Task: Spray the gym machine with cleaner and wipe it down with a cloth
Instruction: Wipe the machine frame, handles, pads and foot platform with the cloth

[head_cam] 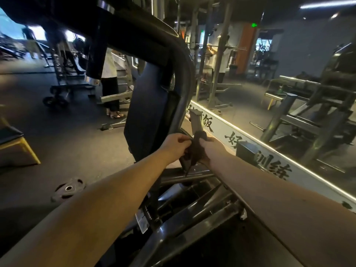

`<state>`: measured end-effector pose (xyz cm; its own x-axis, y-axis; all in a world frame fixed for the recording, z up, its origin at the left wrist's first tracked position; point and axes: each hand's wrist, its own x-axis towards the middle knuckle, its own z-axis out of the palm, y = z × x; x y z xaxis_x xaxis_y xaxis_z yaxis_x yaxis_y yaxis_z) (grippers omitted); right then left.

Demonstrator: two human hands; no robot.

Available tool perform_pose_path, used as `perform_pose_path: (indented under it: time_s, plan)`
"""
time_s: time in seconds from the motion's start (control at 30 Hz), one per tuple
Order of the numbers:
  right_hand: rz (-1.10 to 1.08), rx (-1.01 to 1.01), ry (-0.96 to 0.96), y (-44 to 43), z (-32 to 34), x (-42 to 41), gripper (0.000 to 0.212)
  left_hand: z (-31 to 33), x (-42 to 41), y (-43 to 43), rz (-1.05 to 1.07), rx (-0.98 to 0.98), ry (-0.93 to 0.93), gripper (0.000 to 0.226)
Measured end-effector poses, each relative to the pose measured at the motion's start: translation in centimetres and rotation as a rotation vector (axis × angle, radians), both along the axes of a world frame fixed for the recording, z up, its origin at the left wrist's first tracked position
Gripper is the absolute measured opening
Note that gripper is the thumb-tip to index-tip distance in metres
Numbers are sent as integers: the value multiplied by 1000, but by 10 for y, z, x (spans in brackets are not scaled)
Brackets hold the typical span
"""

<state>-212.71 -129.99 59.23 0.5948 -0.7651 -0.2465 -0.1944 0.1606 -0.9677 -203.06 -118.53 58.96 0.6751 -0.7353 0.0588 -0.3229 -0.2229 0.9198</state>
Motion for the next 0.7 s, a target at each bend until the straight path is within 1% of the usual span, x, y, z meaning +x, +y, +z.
perform_pose_path:
  time_s: [0.13, 0.23, 0.33, 0.37, 0.4, 0.47, 0.53, 0.63, 0.7]
  plan:
    - [3, 17, -30, -15, 8, 30, 39, 9, 31, -12, 109, 24, -89, 21]
    - [-30, -2, -76, -23, 15, 48, 42, 18, 64, -19, 214, 14, -152, 29]
    - [-71, -17, -157, -23, 26, 67, 38, 25, 100, -24, 339, -35, -242, 27]
    - [-89, -37, -180, -23, 32, 75, 36, 27, 113, -27, 376, -45, -283, 31]
    - [-115, -62, -199, -25, 38, 84, 33, 30, 125, -30, 403, -40, -315, 39]
    - [-177, -116, -236, -30, 50, 104, 27, 37, 144, -34, 406, -19, -334, 57]
    - [-218, -132, -302, -37, 63, 122, 22, 42, 159, -38, 337, -13, -363, 66]
    - [-243, -164, -351, -43, 81, 144, 23, 41, 177, -43, 246, 19, -456, 63]
    - [-229, -223, -363, -48, 88, 158, 25, 36, 185, -46, 254, 38, -514, 59]
